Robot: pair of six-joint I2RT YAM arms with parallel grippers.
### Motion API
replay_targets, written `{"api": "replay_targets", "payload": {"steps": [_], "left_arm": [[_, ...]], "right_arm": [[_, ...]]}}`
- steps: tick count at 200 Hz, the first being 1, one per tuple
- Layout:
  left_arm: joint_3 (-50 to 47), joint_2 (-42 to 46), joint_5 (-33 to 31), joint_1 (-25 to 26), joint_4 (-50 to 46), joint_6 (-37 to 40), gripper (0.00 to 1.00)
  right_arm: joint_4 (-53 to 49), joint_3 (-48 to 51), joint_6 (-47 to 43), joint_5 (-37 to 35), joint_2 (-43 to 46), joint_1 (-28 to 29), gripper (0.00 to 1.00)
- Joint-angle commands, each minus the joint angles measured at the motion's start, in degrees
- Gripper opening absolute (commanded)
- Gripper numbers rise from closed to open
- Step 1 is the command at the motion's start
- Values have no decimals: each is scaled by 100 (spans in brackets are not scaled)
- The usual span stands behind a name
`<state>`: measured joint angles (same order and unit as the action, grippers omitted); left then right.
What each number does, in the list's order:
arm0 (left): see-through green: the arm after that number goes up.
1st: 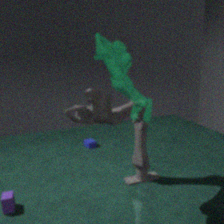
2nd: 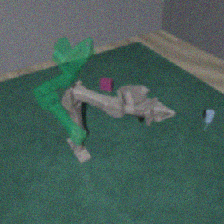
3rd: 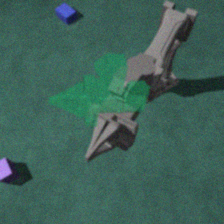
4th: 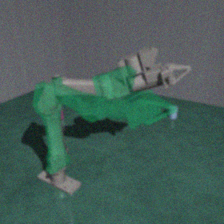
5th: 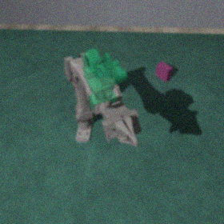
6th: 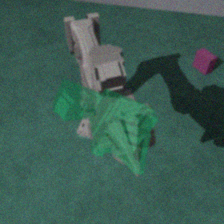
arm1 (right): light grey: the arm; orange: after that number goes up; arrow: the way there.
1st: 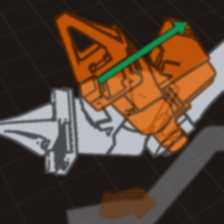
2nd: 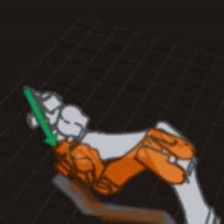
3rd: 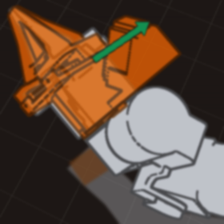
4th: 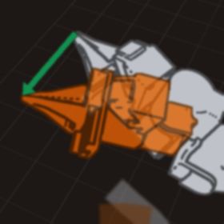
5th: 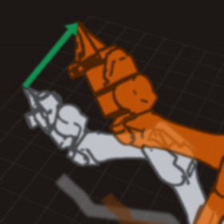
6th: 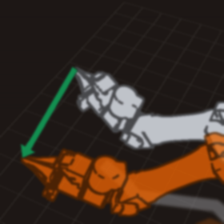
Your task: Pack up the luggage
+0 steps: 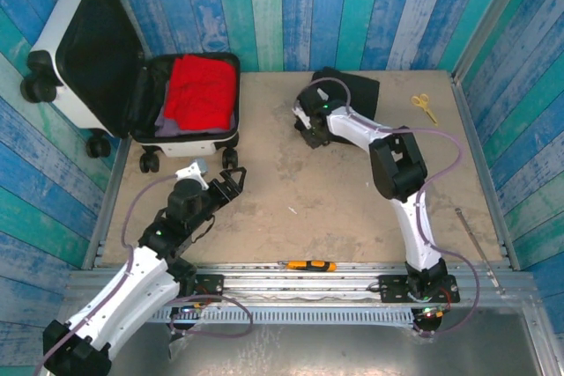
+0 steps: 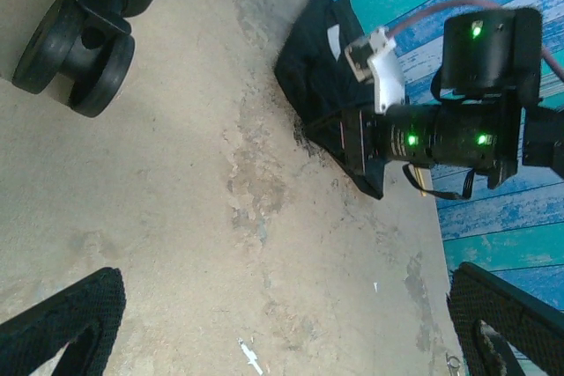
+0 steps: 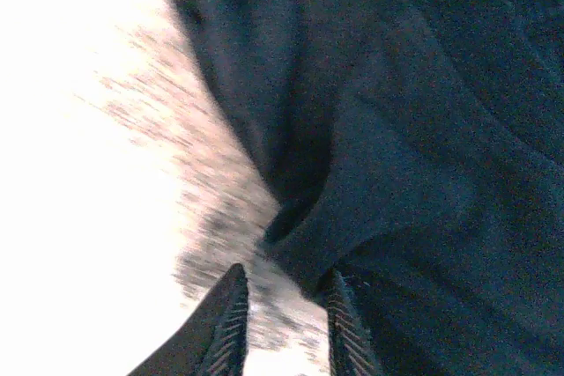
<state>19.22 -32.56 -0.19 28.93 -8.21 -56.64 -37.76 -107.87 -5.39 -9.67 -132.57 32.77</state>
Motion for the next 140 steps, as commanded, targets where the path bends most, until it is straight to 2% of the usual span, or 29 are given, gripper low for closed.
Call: {"api": "replay_targets", "payload": {"steps": [1,27,52,81,97,109,140], "left_arm": [[-18,23,-216,70,18,-36,98],[192,-64,-385,96,-507,82,97],[183,-216,-259,139,-440,43,96],[108,-603,-222,421,135,-132,96],[250,-934,-402,661,301,-148,96],[421,-1201,-472,766,324,-92,96],[717,-1691,-421,821,519,30,96]], "right_arm": [[-377,-570,634,658,-145,115,35],[-766,-962,620,901,20,115,53],[-774,-173,267,727,836,115,64],[-343,1426,-608,129,1866,-58,70],[-46,2208,-1297,-435,2137,-277,69],[-37,2516,-1711,-702,2253,-402,68],[154,2995,-2048,-650,2500,-604,69]]}}
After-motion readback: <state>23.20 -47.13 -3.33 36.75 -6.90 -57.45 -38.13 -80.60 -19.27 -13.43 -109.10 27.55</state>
